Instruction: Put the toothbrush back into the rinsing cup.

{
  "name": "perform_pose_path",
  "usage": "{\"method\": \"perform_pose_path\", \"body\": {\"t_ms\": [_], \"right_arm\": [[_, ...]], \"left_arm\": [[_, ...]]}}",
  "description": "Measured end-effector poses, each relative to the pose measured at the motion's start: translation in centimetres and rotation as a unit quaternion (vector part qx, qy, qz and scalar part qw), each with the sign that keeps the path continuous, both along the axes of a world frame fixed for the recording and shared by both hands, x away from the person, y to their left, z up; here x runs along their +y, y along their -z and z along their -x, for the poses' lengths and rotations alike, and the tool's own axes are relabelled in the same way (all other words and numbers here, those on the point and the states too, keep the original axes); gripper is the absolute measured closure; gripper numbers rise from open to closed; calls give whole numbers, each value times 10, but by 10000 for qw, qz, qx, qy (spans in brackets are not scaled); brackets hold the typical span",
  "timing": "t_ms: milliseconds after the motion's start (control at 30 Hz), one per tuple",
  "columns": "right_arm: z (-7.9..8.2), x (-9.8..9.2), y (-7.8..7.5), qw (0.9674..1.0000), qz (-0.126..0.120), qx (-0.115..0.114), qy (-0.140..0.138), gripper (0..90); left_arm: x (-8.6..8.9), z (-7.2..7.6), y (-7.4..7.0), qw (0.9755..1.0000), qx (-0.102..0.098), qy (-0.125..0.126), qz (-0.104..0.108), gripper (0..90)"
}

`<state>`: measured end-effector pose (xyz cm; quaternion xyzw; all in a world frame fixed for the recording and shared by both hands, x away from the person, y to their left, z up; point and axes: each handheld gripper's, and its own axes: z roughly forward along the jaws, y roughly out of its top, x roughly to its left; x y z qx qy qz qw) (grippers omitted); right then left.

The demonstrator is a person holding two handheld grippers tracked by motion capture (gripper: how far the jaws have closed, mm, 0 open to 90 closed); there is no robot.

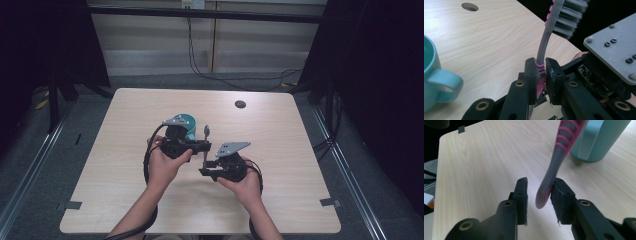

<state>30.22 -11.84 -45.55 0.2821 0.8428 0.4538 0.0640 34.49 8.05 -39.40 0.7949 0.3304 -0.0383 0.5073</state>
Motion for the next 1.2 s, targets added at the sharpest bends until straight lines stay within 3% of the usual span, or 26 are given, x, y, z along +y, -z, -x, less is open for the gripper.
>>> {"method": "perform_pose_path", "body": {"t_ms": [300, 767, 967, 1100, 1200], "right_arm": [[2, 5, -2, 10000, -40, -33, -33, 601], [5, 16, 0, 9993, -209, 28, -316, 503], [3, 7, 3, 9999, 87, 9, -128, 351], [3, -9, 8, 9999, 69, 37, 96, 284], [3, -27, 17, 9990, 245, 114, 366, 227]], "left_arm": [[1, -2, 0, 9999, -10, -81, 72, 806], [4, -3, 2, 9998, 110, -127, 68, 806], [7, -3, -3, 9999, 53, -118, 91, 806], [10, -4, -6, 9998, 27, -143, 105, 806], [14, -5, -8, 9997, 12, -188, 123, 806]]}}
